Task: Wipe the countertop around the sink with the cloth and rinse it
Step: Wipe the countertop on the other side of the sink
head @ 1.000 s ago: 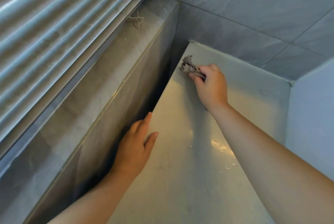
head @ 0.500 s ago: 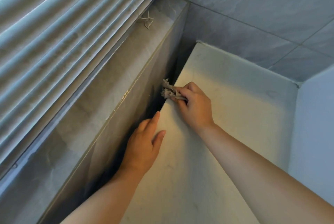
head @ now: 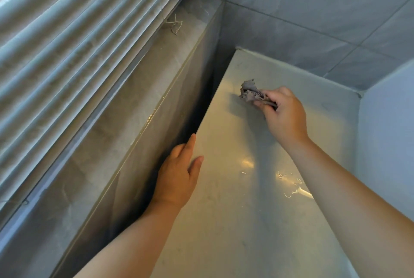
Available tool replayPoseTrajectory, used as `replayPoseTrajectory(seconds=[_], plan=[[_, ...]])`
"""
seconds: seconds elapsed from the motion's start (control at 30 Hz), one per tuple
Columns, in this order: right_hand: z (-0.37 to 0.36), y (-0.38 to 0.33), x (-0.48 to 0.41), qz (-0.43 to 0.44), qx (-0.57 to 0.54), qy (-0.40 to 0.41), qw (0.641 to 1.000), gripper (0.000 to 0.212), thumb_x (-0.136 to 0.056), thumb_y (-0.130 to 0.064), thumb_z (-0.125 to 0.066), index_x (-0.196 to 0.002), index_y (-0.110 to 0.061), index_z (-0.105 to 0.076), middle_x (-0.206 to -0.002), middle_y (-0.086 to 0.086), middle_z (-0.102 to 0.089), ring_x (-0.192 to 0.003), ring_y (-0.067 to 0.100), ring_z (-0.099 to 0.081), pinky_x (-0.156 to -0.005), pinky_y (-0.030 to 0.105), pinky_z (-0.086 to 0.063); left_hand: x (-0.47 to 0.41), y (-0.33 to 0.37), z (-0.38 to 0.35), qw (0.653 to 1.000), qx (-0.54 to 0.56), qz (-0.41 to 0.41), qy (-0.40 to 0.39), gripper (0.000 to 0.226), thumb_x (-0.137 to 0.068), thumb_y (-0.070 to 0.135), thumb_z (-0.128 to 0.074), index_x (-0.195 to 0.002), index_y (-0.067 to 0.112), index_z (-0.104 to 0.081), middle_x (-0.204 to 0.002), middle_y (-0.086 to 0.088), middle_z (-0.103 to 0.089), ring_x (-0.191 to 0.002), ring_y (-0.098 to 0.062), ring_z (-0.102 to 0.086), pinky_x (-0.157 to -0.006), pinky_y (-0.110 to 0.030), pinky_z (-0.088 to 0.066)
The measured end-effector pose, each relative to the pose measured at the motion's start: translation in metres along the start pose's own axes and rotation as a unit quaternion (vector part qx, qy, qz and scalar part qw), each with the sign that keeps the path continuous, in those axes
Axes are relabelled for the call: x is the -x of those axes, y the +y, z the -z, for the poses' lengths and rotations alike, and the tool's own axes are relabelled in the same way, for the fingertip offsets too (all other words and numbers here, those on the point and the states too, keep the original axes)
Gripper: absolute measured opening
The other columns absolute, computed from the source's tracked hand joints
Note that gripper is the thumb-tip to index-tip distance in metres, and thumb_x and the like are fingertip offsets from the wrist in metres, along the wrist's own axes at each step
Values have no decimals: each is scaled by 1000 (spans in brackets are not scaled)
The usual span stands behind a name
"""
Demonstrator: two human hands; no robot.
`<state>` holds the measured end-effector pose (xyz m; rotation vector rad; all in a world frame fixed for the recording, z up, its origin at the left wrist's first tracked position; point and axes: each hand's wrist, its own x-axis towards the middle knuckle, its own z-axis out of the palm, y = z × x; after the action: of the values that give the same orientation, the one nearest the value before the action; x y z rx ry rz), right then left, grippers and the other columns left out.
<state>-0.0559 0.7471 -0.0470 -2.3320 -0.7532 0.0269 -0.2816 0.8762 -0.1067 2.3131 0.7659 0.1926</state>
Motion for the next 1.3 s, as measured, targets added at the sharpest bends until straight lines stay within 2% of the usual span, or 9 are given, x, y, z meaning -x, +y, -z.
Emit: replayPoseTrajectory(seconds=[0.2,0.33,0.5,0.6,0.83,0.97,1.03,1.2,1.3], plan=[[-27,8,25,-34,17,6,999,24,-86,-24,-63,-109,-30,-70,-86,-9,-50,-85,16,-55,-61,24,-32,0,2,2,1000,-1,-1,-2,56,-95,40,-44,-146,25,-30,-132,-2,-49,-115,-18,-52,-93,-23,-37],[-34,-2,59,-5,-2,-4,1000,28,-84,-15,-64,-109,-26,-71,-86,-9,-51,-82,14,-54,-59,12,-32,0,3,2,1000,3,-3,0,56,-94,40,-44,-147,25,-30,-132,-2,-48,-115,-17,-51,-92,-20,-35],[-33,-15,102,24,-28,-48,998,27,-83,-18,-62,-107,-24,-71,-86,-9,-54,-79,10,-54,-60,23,-41,0,1,2,1000,-3,-8,2,57,-94,45,-40,-146,23,-32,-130,-4,-51,-113,-20,-54,-93,-26,-40],[-23,-21,117,11,-62,-91,994,26,-85,-13,-63,-108,-23,-71,-85,-11,-51,-76,6,-53,-62,17,-40,0,2,2,1000,0,-13,10,54,-95,41,-44,-145,21,-34,-130,-6,-52,-112,-21,-55,-91,-25,-40],[27,4,68,-34,-16,50,998,12,-83,-13,-67,-94,-16,-71,-82,-4,-51,-75,12,-53,-63,28,-40,0,4,2,1000,-4,-7,10,55,-94,34,-50,-145,19,-36,-130,-8,-52,-113,-24,-54,-91,-24,-36],[32,38,41,-91,76,38,992,13,-89,-24,-60,-94,-16,-69,-84,-2,-48,-81,19,-51,-60,29,-31,0,5,3,1000,-4,-11,11,54,-94,33,-50,-145,19,-35,-130,-7,-52,-113,-23,-54,-91,-22,-35],[24,45,48,-94,111,32,989,14,-89,-20,-59,-98,-14,-69,-84,2,-49,-84,29,-52,-63,31,-34,1,5,3,1000,-1,-8,8,54,-95,33,-49,-145,20,-34,-131,-6,-51,-114,-22,-53,-92,-22,-34],[5,35,87,-95,51,72,992,22,-88,-19,-61,-108,-16,-69,-92,1,-59,-85,26,-54,-77,41,-44,0,5,2,1000,-3,-14,10,54,-94,31,-51,-144,18,-36,-128,-8,-52,-113,-24,-54,-93,-23,-35],[3,27,105,-92,25,59,994,26,-86,-27,-55,-106,-18,-70,-91,-4,-59,-83,22,-54,-75,43,-46,1,5,3,1000,-5,-14,9,55,-94,30,-51,-145,18,-35,-129,-9,-52,-113,-26,-54,-92,-24,-35]])
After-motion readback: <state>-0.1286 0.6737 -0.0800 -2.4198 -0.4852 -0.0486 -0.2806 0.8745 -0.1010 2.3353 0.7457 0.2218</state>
